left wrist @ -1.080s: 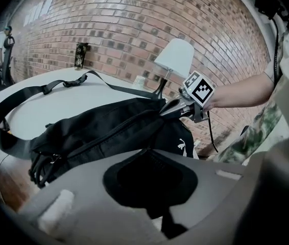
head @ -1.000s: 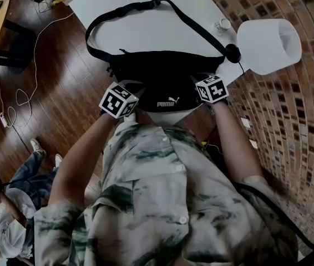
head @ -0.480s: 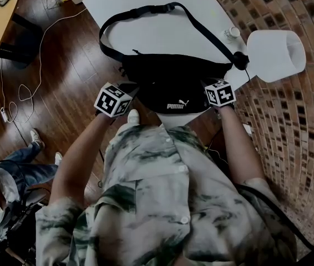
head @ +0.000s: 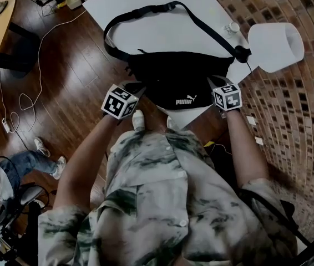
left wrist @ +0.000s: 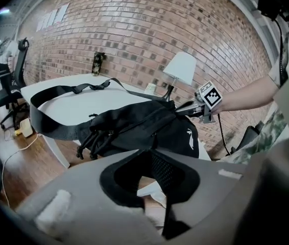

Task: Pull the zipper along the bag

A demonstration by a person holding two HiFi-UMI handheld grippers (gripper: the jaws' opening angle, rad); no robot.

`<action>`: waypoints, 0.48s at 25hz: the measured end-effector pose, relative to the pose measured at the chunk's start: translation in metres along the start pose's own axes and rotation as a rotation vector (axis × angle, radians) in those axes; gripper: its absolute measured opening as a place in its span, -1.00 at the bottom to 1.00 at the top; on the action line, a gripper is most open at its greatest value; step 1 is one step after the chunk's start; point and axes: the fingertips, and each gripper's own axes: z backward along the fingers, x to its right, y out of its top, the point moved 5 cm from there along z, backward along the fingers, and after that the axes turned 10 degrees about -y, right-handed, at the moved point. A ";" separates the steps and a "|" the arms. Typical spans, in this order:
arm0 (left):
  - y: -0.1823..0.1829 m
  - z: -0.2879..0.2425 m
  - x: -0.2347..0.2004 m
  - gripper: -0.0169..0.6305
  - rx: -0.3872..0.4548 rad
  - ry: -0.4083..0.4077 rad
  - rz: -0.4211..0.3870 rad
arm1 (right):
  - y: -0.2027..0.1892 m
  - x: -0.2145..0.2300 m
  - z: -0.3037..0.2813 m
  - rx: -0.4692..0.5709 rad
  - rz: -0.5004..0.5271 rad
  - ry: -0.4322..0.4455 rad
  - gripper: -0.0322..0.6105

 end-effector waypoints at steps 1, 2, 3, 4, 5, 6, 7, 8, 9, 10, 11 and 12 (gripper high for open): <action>0.000 0.001 0.003 -0.81 0.002 -0.008 -0.027 | -0.002 -0.003 0.010 0.026 -0.028 -0.007 -0.67; -0.002 0.003 0.005 -0.81 0.005 -0.016 -0.049 | -0.005 -0.008 0.021 0.052 -0.053 -0.013 -0.59; -0.006 0.005 0.007 -0.78 0.009 -0.021 -0.061 | -0.010 -0.014 0.032 0.075 -0.072 -0.018 -0.59; -0.011 0.008 0.009 -0.75 0.015 -0.023 -0.066 | -0.017 -0.022 0.044 0.094 -0.085 -0.021 -0.59; -0.017 0.012 0.009 -0.72 0.023 -0.021 -0.065 | -0.026 -0.031 0.056 0.109 -0.095 -0.021 -0.59; -0.022 0.016 0.009 -0.72 0.030 -0.014 -0.062 | -0.035 -0.040 0.068 0.121 -0.104 -0.018 -0.58; -0.027 0.022 0.009 -0.72 0.036 -0.002 -0.057 | -0.044 -0.050 0.081 0.133 -0.111 -0.011 -0.58; -0.032 0.029 0.010 -0.72 0.043 0.016 -0.050 | -0.054 -0.059 0.093 0.144 -0.115 -0.003 -0.58; -0.037 0.036 0.013 -0.72 0.054 0.035 -0.040 | -0.065 -0.067 0.106 0.152 -0.117 0.004 -0.58; -0.043 0.045 0.019 -0.72 0.071 0.051 -0.024 | -0.078 -0.076 0.120 0.157 -0.119 0.011 -0.58; -0.049 0.053 0.028 -0.72 0.095 0.063 -0.003 | -0.091 -0.083 0.135 0.163 -0.121 0.018 -0.58; -0.054 0.061 0.040 -0.72 0.123 0.068 0.018 | -0.103 -0.088 0.149 0.172 -0.123 0.024 -0.58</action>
